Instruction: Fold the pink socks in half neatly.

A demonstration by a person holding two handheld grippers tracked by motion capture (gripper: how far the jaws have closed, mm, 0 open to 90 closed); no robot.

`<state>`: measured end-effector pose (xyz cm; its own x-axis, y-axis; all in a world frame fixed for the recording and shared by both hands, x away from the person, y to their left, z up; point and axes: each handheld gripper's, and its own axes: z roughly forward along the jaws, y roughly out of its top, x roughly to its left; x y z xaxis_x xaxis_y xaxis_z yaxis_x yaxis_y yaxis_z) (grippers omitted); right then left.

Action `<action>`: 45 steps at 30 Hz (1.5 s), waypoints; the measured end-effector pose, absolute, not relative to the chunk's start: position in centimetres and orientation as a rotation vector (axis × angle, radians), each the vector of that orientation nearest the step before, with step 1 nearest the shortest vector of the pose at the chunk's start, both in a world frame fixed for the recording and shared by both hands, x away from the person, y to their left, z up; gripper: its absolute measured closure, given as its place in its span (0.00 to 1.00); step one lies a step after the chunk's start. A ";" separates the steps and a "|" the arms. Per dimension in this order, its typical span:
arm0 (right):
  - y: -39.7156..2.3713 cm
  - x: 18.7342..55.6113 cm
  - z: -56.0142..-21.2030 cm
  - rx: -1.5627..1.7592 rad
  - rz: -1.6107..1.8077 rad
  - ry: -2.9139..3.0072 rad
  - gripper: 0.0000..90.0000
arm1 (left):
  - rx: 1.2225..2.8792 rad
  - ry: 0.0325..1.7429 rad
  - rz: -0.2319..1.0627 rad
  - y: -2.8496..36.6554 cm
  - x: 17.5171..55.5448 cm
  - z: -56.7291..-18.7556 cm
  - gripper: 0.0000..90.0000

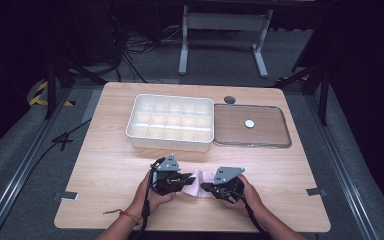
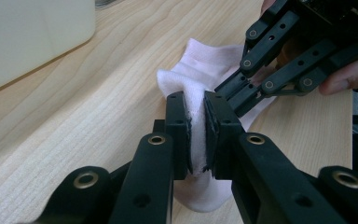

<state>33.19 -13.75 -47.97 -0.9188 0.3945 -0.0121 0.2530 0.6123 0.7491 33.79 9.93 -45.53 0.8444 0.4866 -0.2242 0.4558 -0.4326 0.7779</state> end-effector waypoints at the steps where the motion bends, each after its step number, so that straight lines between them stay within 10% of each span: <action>1: -13.7 33.3 -47.9 0.536 1.193 2.663 1.00 | 2.095 0.689 0.045 10.0 33.9 -45.6 0.90; 45: -15.5 34.3 -46.3 0.557 1.183 2.604 0.99 | 2.121 0.702 0.104 10.6 34.0 -45.0 0.90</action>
<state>34.30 -15.46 -46.30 -0.9020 0.4290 -0.0483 0.2457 0.6022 0.7596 34.04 10.62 -44.98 0.8371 0.5182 -0.1753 0.4447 -0.4581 0.7697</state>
